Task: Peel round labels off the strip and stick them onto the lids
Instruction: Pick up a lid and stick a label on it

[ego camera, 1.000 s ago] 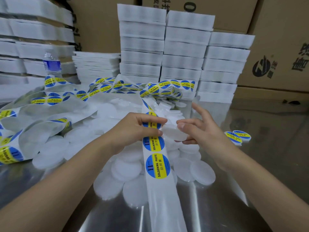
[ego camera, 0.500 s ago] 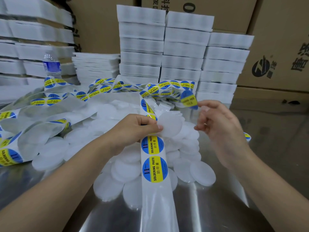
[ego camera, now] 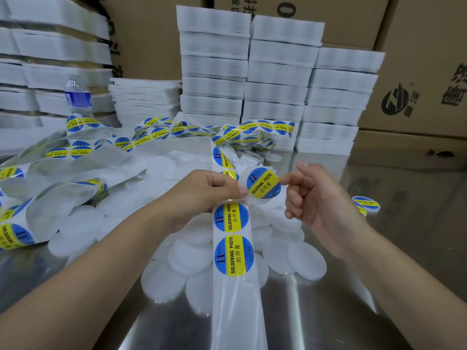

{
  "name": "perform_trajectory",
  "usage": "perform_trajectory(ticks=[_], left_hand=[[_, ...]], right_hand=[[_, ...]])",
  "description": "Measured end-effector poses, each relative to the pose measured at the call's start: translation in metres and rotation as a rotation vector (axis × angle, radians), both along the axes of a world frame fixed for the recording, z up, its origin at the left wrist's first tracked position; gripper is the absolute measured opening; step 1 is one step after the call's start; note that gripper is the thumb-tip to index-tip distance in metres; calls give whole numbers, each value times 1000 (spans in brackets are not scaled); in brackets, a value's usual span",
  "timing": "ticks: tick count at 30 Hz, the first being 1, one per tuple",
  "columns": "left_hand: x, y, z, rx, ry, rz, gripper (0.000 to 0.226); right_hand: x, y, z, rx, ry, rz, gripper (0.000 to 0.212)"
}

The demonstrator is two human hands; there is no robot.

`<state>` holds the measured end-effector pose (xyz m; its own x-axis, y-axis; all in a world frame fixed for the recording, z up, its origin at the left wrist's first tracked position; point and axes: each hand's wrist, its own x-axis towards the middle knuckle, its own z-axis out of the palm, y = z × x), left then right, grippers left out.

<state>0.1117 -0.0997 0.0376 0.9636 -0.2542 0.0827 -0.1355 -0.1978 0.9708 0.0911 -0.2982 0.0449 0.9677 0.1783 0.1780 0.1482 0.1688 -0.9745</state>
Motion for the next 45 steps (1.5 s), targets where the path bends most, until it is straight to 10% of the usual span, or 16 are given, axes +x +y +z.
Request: perform_trajectory(ticks=[45], left_hand=[[-3,0,1,27,-2,37,18]], right_hand=[[-2,3,-6,-283,-158,-328,33]])
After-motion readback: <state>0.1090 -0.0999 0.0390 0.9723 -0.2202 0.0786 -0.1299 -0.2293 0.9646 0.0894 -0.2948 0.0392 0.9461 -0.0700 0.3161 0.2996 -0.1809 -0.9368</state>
